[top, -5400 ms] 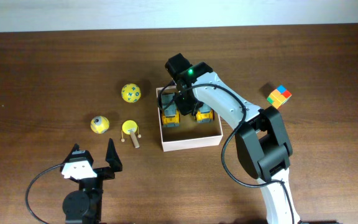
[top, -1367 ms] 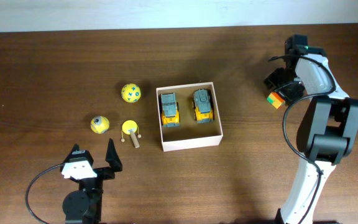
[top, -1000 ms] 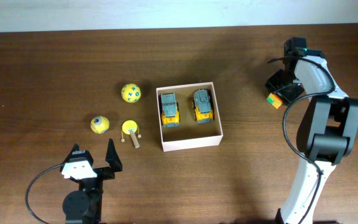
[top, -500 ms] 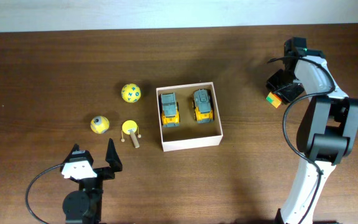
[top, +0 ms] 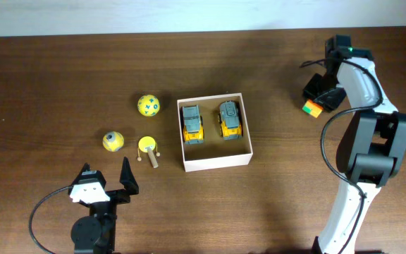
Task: Pack container
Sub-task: 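Lift the cube and carry it left over the box, then lower the cube between the two trucks and open the right gripper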
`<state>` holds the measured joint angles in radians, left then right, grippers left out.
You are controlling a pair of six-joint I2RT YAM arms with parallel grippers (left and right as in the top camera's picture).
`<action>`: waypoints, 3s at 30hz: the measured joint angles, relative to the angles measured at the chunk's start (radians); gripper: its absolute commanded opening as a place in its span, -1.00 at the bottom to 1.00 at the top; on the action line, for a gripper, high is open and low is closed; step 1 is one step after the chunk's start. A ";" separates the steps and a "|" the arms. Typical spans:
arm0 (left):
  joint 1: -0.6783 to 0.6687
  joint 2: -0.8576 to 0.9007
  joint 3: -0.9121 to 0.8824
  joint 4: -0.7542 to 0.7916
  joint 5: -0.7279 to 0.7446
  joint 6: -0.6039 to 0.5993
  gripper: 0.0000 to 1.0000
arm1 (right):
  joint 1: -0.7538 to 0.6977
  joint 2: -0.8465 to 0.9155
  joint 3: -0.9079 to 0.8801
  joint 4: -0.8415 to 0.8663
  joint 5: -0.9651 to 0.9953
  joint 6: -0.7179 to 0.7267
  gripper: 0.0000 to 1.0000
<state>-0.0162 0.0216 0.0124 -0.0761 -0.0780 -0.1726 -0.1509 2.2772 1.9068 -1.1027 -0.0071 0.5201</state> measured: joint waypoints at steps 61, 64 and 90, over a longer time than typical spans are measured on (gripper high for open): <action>0.000 0.000 0.000 0.000 0.000 0.000 0.99 | 0.628 -0.006 0.272 -0.207 -0.098 -0.309 0.01; 0.000 0.000 0.000 0.000 0.000 0.000 0.99 | 0.640 -0.006 0.248 -0.196 -0.098 -0.306 0.01; 0.000 0.000 0.000 0.000 0.000 0.000 0.98 | 0.680 -0.006 0.243 -0.159 -0.015 -0.228 0.03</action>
<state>-0.0162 0.0216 0.0124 -0.0761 -0.0784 -0.1726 0.5293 2.2715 2.1494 -1.2617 -0.0223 0.2924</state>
